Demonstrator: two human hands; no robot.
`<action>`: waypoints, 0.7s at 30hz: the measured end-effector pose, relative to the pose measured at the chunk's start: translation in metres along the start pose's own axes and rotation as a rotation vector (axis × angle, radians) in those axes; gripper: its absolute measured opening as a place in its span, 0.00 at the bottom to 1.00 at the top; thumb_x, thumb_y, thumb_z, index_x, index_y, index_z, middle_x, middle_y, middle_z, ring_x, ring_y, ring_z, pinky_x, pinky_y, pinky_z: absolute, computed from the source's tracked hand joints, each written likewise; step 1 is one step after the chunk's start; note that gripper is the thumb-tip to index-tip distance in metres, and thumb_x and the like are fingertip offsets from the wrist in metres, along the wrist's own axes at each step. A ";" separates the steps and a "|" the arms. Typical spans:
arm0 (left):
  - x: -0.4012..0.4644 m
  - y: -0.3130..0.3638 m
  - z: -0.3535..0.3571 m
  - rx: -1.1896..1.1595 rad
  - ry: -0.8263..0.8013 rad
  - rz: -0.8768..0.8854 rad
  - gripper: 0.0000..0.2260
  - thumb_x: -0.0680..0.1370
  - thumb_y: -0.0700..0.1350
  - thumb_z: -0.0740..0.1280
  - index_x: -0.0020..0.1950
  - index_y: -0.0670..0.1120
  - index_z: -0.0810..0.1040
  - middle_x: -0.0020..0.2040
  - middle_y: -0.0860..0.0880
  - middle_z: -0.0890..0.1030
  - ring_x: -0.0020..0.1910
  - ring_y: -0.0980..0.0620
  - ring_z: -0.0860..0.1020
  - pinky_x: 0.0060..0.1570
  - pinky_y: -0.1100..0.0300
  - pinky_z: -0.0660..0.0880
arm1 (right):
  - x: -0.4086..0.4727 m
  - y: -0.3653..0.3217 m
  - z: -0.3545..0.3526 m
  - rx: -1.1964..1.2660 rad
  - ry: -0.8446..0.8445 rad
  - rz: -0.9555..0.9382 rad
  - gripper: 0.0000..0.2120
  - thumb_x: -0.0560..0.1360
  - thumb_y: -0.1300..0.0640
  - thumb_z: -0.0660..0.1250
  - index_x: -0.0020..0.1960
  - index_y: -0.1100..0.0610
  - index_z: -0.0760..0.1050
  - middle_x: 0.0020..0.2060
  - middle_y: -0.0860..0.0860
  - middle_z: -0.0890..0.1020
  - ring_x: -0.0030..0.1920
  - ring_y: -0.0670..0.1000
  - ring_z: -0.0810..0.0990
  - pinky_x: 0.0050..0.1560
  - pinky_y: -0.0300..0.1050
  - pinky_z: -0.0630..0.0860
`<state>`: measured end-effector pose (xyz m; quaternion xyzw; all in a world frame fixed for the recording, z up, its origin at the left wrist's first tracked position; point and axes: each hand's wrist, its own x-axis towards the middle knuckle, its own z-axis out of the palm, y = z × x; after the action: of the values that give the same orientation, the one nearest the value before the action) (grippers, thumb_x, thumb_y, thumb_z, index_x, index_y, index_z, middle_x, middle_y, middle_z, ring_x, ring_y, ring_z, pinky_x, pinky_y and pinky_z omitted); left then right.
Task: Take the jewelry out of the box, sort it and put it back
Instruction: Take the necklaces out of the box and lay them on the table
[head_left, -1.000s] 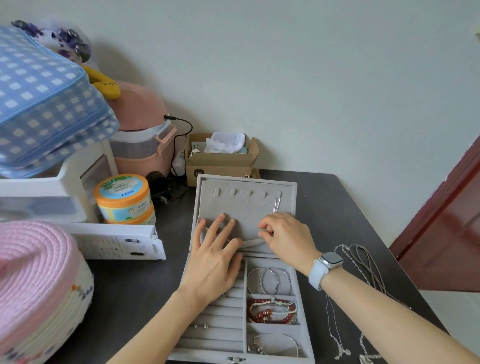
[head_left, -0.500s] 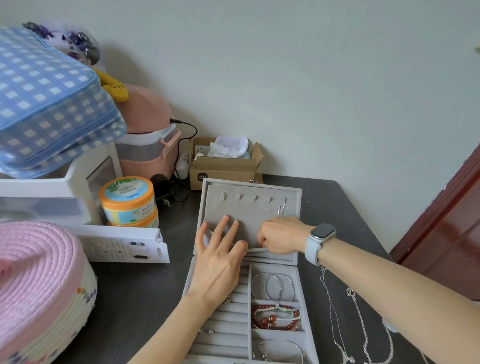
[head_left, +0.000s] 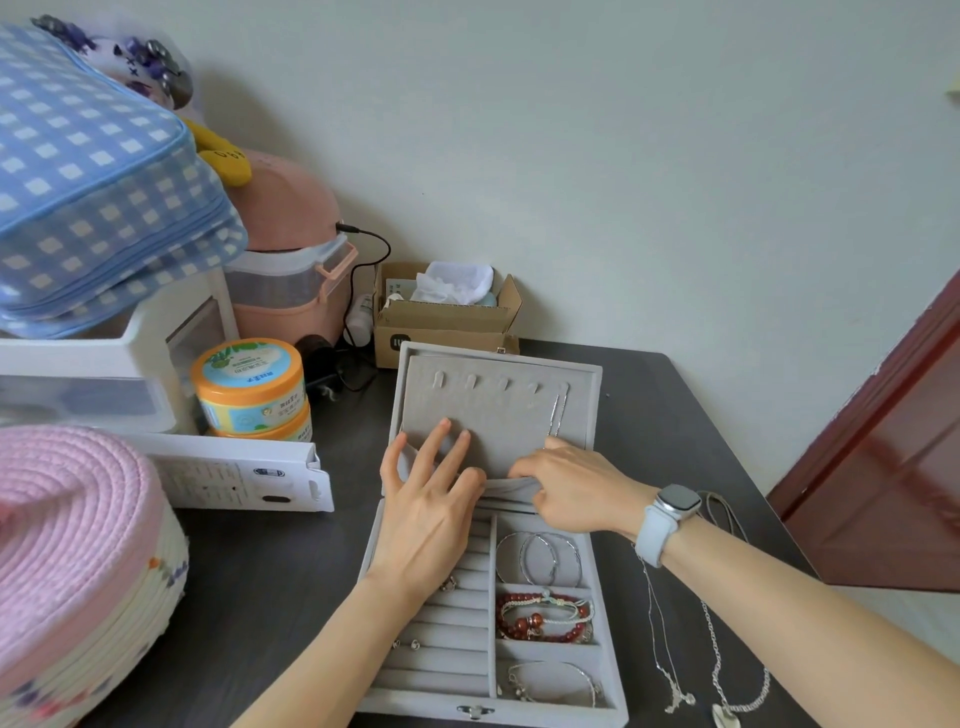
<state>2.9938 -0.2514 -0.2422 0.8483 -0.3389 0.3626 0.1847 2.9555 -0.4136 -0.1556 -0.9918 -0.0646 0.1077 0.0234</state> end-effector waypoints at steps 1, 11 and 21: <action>0.000 0.000 0.000 0.003 0.001 0.003 0.04 0.71 0.40 0.65 0.39 0.47 0.77 0.56 0.44 0.81 0.64 0.42 0.73 0.65 0.40 0.57 | 0.000 -0.001 0.002 -0.004 -0.003 0.014 0.19 0.72 0.64 0.55 0.62 0.57 0.70 0.55 0.55 0.76 0.61 0.54 0.66 0.53 0.52 0.72; 0.000 0.000 0.001 -0.007 0.011 0.006 0.06 0.68 0.37 0.72 0.38 0.47 0.78 0.55 0.45 0.82 0.64 0.43 0.73 0.64 0.41 0.57 | 0.002 -0.013 0.008 -0.160 0.023 0.048 0.09 0.74 0.62 0.57 0.53 0.62 0.69 0.55 0.58 0.71 0.60 0.56 0.64 0.49 0.48 0.68; 0.000 0.000 0.001 -0.002 0.041 0.002 0.03 0.71 0.40 0.67 0.39 0.48 0.78 0.55 0.46 0.82 0.64 0.44 0.72 0.65 0.41 0.57 | -0.003 -0.005 0.006 0.015 0.132 0.059 0.18 0.73 0.59 0.57 0.62 0.52 0.72 0.57 0.51 0.77 0.59 0.55 0.72 0.50 0.44 0.68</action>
<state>2.9944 -0.2518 -0.2430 0.8401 -0.3364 0.3795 0.1922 2.9508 -0.4090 -0.1605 -0.9980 -0.0330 0.0434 0.0319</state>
